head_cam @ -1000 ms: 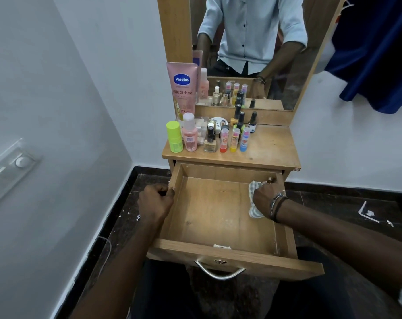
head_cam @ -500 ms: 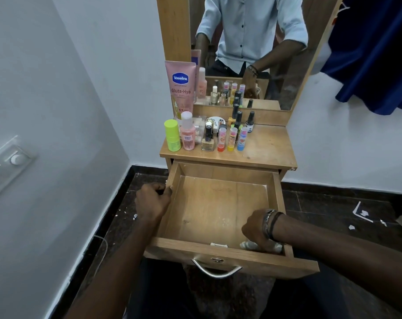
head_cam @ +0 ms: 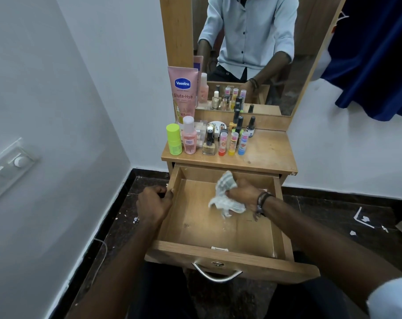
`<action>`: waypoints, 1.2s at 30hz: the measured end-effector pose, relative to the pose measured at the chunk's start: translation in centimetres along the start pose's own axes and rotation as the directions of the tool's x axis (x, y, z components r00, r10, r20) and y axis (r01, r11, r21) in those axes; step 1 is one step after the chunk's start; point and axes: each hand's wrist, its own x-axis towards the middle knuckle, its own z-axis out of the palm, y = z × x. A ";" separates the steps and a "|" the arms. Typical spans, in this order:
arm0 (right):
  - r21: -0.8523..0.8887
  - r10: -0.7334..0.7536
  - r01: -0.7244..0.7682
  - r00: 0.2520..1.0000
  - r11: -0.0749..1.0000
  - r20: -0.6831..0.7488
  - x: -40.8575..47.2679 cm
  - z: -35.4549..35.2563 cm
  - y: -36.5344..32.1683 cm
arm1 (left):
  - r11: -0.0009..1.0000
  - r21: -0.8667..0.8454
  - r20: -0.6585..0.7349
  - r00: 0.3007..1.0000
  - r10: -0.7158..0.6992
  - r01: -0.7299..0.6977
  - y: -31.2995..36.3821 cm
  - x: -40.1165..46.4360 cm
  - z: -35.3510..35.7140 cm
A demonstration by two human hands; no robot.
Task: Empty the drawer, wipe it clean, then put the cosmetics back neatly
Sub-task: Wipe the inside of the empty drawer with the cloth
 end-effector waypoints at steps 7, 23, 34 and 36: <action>0.639 0.201 -0.082 0.973 0.764 -0.116 4.0 4.5 -2.1 | 1.000 -0.010 0.013 1.000 0.003 -0.003 -0.2 0.0 0.0; 0.380 -0.007 0.146 0.939 0.913 -0.344 5.4 10.2 -8.4 | 0.999 0.037 -0.009 1.000 0.024 -0.023 0.1 0.1 -0.1; -0.594 -0.598 0.399 0.782 0.699 -0.178 4.1 10.2 -6.8 | 0.999 0.052 -0.015 1.000 0.016 -0.015 0.3 0.0 0.0; -0.729 -0.635 0.389 0.769 0.563 -0.080 4.1 9.7 -6.7 | 0.998 0.058 -0.016 1.000 0.006 -0.005 0.4 -0.1 -0.1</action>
